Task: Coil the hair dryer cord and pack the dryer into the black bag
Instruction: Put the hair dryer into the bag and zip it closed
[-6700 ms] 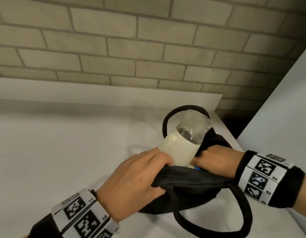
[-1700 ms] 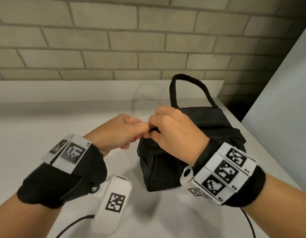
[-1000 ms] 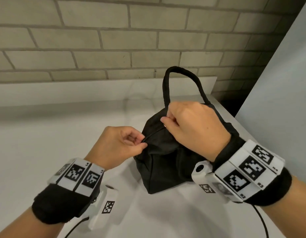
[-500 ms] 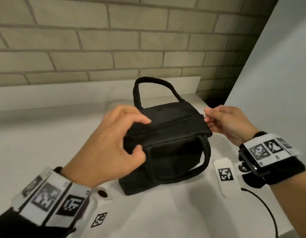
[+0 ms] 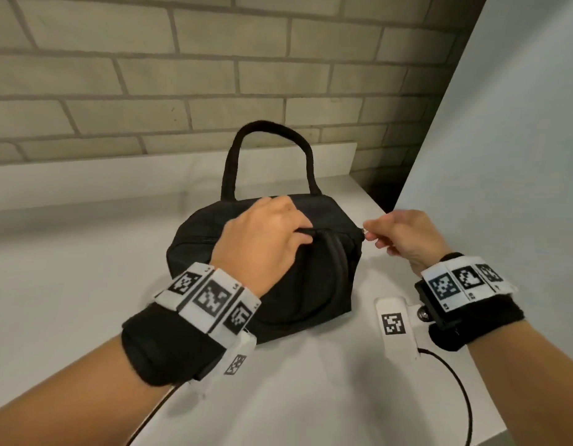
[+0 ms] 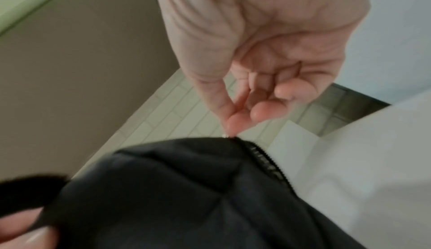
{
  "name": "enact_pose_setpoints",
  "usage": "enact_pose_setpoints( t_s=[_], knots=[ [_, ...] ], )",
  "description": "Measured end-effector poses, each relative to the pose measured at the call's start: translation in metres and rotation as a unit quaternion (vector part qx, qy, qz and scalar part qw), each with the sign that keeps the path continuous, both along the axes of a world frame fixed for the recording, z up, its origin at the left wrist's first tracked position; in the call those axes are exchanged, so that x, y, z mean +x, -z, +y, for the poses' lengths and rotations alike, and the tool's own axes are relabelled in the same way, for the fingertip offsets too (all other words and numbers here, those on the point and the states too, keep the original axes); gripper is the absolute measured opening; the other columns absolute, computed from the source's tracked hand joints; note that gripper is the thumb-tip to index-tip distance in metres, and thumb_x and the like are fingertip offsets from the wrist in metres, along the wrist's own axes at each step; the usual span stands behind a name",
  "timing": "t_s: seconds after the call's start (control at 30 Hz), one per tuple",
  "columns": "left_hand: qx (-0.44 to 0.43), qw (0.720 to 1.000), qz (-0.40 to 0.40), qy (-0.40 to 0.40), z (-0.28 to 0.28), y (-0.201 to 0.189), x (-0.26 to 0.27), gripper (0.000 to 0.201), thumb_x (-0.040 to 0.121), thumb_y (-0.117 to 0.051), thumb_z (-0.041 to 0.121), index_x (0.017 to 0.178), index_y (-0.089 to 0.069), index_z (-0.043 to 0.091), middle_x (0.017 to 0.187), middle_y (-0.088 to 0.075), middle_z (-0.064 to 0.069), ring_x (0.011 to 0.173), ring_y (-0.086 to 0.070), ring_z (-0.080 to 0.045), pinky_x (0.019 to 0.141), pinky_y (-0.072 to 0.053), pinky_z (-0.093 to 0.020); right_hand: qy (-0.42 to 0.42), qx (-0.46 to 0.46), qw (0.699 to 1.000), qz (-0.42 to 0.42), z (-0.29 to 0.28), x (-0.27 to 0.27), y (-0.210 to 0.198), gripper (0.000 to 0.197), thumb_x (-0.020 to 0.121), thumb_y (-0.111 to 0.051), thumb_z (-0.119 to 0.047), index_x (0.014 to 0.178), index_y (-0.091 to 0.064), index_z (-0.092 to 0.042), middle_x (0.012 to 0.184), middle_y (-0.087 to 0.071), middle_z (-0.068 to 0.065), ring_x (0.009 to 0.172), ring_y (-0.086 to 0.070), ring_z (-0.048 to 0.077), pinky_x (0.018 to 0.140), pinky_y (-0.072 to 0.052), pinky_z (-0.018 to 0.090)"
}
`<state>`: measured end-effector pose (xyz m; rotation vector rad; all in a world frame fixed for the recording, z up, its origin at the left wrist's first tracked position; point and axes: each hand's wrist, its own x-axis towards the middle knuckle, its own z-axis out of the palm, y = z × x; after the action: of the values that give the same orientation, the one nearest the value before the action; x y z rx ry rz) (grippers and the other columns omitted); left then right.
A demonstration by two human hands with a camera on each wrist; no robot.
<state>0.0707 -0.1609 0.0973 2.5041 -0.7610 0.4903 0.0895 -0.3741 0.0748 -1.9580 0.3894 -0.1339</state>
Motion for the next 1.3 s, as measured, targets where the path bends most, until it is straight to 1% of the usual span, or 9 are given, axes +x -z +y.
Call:
enact_pose_setpoints(
  t_s=[0.3, 0.53, 0.63, 0.73, 0.87, 0.93, 1.03, 1.13, 1.3],
  knots=[
    [-0.047, 0.996, 0.069, -0.019, -0.007, 0.001, 0.007, 0.015, 0.083, -0.059, 0.030, 0.093, -0.068, 0.024, 0.098, -0.063, 0.011, 0.091, -0.053, -0.006, 0.080, -0.042, -0.026, 0.006, 0.194, 0.955, 0.224, -0.003, -0.004, 0.065, 0.029, 0.089, -0.045, -0.004, 0.062, -0.054, -0.008, 0.045, -0.055, 0.001, 0.030, -0.046, 0.006, 0.032, -0.033, 0.010],
    [-0.015, 0.996, 0.085, 0.030, 0.008, -0.011, -0.003, 0.023, 0.081, -0.058, 0.037, 0.104, -0.061, 0.034, 0.091, -0.051, 0.020, 0.078, -0.042, 0.012, 0.076, -0.036, -0.011, -0.030, -0.086, 0.993, -0.072, -0.002, -0.017, 0.075, 0.025, 0.083, -0.060, -0.004, 0.100, -0.047, -0.016, 0.104, -0.053, 0.006, 0.073, -0.054, 0.020, 0.060, -0.041, 0.013],
    [-0.024, 0.995, 0.072, 0.059, 0.046, -0.014, -0.018, 0.034, 0.075, -0.052, 0.042, 0.109, -0.053, 0.041, 0.096, -0.051, 0.025, 0.095, -0.044, 0.013, 0.084, -0.036, -0.011, -0.101, -0.254, 0.897, -0.347, 0.008, -0.039, 0.062, 0.051, 0.077, -0.060, -0.004, 0.118, -0.039, -0.024, 0.129, -0.038, 0.009, 0.108, -0.048, 0.022, 0.089, -0.044, 0.026],
    [0.010, 0.995, 0.042, 0.087, 0.093, 0.000, -0.032, 0.048, 0.067, -0.042, 0.024, 0.111, -0.049, 0.042, 0.110, -0.045, 0.028, 0.109, -0.038, 0.008, 0.095, -0.030, -0.013, -0.190, -0.434, 0.770, -0.427, 0.019, -0.051, 0.045, 0.051, 0.069, -0.063, -0.015, 0.114, -0.045, -0.030, 0.128, -0.033, 0.014, 0.115, -0.040, 0.028, 0.093, -0.039, 0.037],
    [0.110, 0.992, 0.020, 0.052, 0.116, 0.032, -0.033, 0.048, 0.076, -0.040, 0.023, 0.121, -0.041, 0.041, 0.121, -0.042, 0.015, 0.108, -0.039, -0.002, 0.094, -0.026, -0.014, -0.244, -0.464, 0.744, -0.415, 0.038, -0.049, 0.024, 0.024, 0.078, -0.060, -0.039, 0.101, -0.054, -0.035, 0.127, -0.039, 0.005, 0.117, -0.040, 0.025, 0.096, -0.031, 0.035],
    [0.088, 0.995, -0.008, 0.035, 0.111, 0.038, -0.028, 0.027, 0.086, -0.040, 0.037, 0.112, -0.048, 0.036, 0.111, -0.048, 0.012, 0.097, -0.045, -0.007, 0.089, -0.027, -0.013, -0.282, -0.420, 0.757, -0.414, 0.048, -0.047, 0.009, 0.021, 0.086, -0.046, -0.050, 0.094, -0.056, -0.033, 0.123, -0.045, -0.005, 0.116, -0.042, 0.016, 0.099, -0.026, 0.028],
    [0.005, 0.999, -0.038, 0.026, 0.098, 0.032, -0.018, 0.009, 0.079, -0.052, 0.035, 0.088, -0.053, 0.033, 0.085, -0.055, 0.017, 0.078, -0.047, -0.002, 0.081, -0.027, -0.008, -0.254, -0.253, 0.868, -0.344, 0.062, -0.034, -0.017, 0.036, 0.088, -0.036, -0.055, 0.085, -0.061, -0.029, 0.124, -0.047, -0.014, 0.117, -0.036, -0.001, 0.100, -0.023, 0.017],
    [-0.134, 0.991, 0.027, 0.012, 0.080, 0.018, -0.013, 0.015, 0.081, -0.051, 0.044, 0.074, -0.055, 0.031, 0.064, -0.053, 0.022, 0.069, -0.052, 0.004, 0.069, -0.035, -0.004, -0.162, -0.156, 0.955, -0.192, 0.070, -0.007, -0.036, 0.031, 0.091, -0.038, -0.044, 0.093, -0.060, -0.023, 0.128, -0.046, 0.000, 0.123, -0.036, 0.013, 0.098, -0.028, 0.027],
    [-0.239, 0.966, 0.100, 0.009, 0.068, 0.018, -0.005, 0.012, 0.085, -0.052, 0.028, 0.076, -0.056, 0.035, 0.069, -0.060, 0.019, 0.074, -0.059, 0.001, 0.066, -0.041, -0.005, -0.151, 0.042, 0.986, -0.062, 0.084, 0.018, -0.051, 0.038, 0.091, -0.050, -0.022, 0.125, -0.035, -0.012, 0.106, -0.055, 0.009, 0.083, -0.057, 0.013, 0.072, -0.049, 0.023]
  ],
)
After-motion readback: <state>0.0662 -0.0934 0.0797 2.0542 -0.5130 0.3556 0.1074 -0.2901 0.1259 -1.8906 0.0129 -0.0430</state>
